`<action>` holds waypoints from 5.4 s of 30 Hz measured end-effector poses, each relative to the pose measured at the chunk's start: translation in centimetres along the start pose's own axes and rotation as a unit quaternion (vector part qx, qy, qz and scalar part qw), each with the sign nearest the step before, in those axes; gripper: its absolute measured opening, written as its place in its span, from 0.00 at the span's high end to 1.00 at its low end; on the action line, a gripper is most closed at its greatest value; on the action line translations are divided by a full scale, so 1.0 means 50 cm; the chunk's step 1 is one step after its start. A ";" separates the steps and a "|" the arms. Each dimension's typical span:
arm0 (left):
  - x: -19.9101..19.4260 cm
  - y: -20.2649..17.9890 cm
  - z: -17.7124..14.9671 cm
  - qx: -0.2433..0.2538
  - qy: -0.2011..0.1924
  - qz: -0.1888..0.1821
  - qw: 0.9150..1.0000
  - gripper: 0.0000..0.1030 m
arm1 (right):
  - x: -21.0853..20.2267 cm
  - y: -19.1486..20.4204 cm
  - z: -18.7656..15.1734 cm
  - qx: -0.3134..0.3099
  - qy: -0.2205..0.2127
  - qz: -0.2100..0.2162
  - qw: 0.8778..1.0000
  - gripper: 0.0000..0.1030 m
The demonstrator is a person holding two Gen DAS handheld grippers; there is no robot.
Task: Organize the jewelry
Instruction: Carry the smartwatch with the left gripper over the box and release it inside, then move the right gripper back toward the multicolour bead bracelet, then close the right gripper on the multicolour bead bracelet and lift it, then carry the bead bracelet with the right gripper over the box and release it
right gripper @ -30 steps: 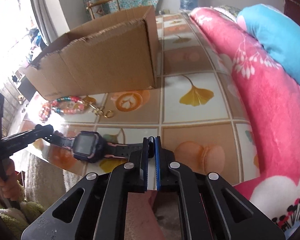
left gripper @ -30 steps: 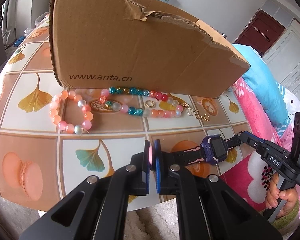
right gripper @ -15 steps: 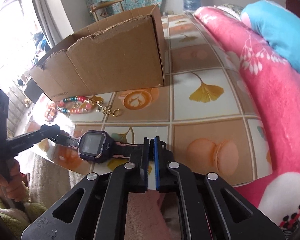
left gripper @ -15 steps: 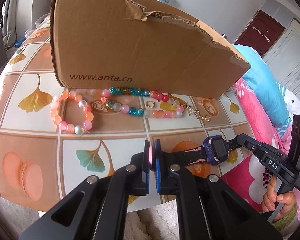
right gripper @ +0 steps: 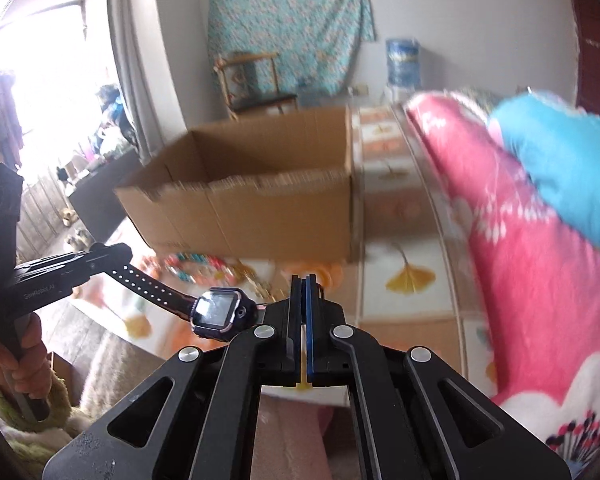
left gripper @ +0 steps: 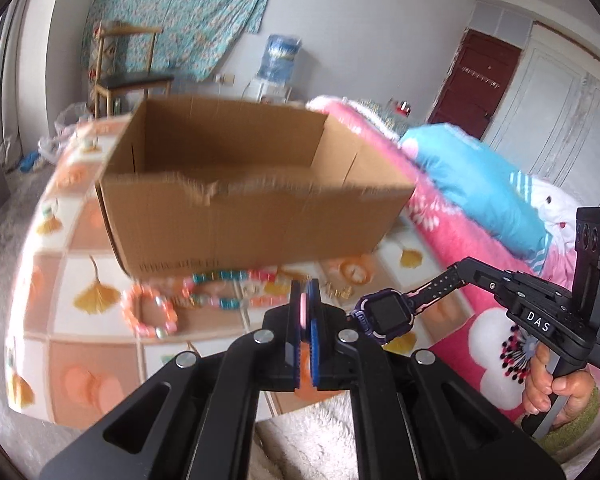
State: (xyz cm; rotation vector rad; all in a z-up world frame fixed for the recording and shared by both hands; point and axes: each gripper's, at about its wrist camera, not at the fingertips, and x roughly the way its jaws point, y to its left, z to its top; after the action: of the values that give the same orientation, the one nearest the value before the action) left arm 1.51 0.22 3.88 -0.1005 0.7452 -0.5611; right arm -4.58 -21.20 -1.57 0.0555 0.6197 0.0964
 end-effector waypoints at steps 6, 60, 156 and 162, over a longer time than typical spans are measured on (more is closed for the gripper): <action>-0.059 0.011 0.148 0.056 -0.059 0.030 0.996 0.97 | -0.012 0.046 0.146 -0.072 -0.084 0.028 0.993 1.00; 0.109 0.166 -0.081 -0.012 0.102 0.191 0.976 0.11 | 0.189 0.115 -0.009 -0.042 0.135 0.110 0.984 0.69; -0.062 0.047 0.129 0.079 -0.072 0.086 0.990 0.91 | 0.071 0.190 0.185 -0.089 0.017 0.077 0.993 0.93; -0.014 0.052 0.228 0.118 -0.059 0.113 0.985 0.91 | 0.165 0.164 0.295 -0.103 0.043 0.094 0.989 0.93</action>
State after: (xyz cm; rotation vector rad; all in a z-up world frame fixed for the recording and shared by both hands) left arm 9.84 1.56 11.97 0.1683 0.5604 -0.4188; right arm 10.10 -12.52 6.32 -0.0915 0.6877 0.3469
